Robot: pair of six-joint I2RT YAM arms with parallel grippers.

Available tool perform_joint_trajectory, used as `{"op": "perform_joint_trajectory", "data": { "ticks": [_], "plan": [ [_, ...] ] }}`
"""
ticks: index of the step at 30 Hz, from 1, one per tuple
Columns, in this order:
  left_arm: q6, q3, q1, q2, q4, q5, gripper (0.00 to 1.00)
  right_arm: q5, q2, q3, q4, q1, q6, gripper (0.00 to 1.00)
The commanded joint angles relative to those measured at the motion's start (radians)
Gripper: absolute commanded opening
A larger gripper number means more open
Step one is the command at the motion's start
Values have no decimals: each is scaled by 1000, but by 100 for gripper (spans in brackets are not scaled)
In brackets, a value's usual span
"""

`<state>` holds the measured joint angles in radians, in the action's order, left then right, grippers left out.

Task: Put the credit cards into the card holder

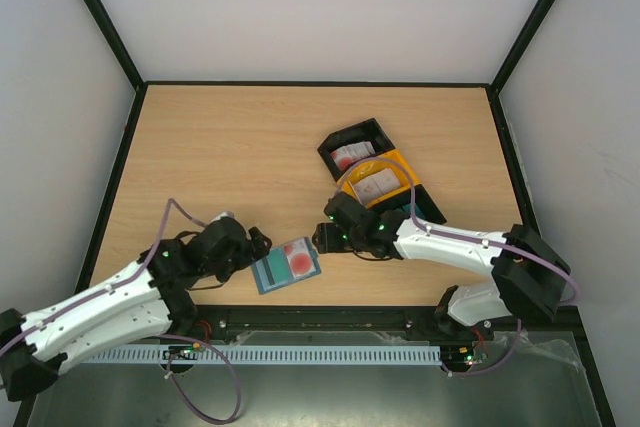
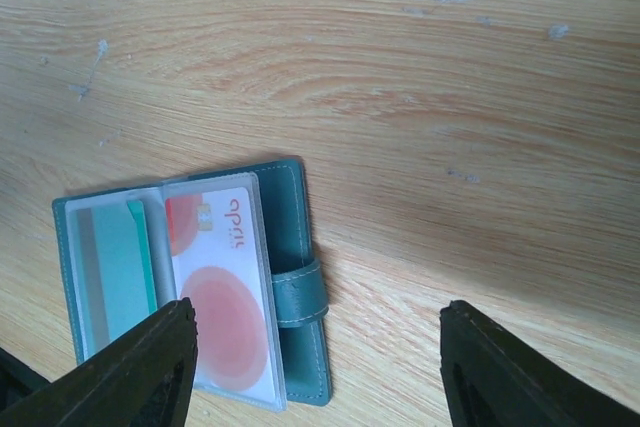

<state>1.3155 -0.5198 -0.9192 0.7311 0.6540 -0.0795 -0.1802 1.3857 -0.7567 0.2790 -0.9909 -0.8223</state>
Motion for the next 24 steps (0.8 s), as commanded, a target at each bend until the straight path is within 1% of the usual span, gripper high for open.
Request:
{"op": "perform_joint_trajectory", "data": {
  "ticks": [1, 3, 7, 12, 16, 19, 23, 24],
  "plan": [
    [34, -66, 7, -94, 33, -71, 97, 41, -42, -45, 67, -6, 20, 66],
    [22, -57, 6, -108, 28, -81, 97, 19, -43, -37, 50, -7, 18, 66],
    [16, 2, 6, -108, 36, -80, 97, 67, -77, -4, 40, -6, 1, 66],
    [23, 13, 5, -113, 77, -100, 97, 29, -134, 61, -35, -7, -4, 66],
    [40, 28, 2, -93, 57, -94, 96, -18, -121, 105, -78, -6, -11, 65],
    [59, 57, -7, -64, 6, -80, 92, -47, -117, 145, -119, -7, -20, 64],
    [102, 98, -32, -37, -38, -60, 83, -79, -97, 172, -164, -6, -22, 60],
    [118, 108, -37, -36, -42, -57, 82, -88, -82, 175, -174, -6, -21, 59]
  ]
}}
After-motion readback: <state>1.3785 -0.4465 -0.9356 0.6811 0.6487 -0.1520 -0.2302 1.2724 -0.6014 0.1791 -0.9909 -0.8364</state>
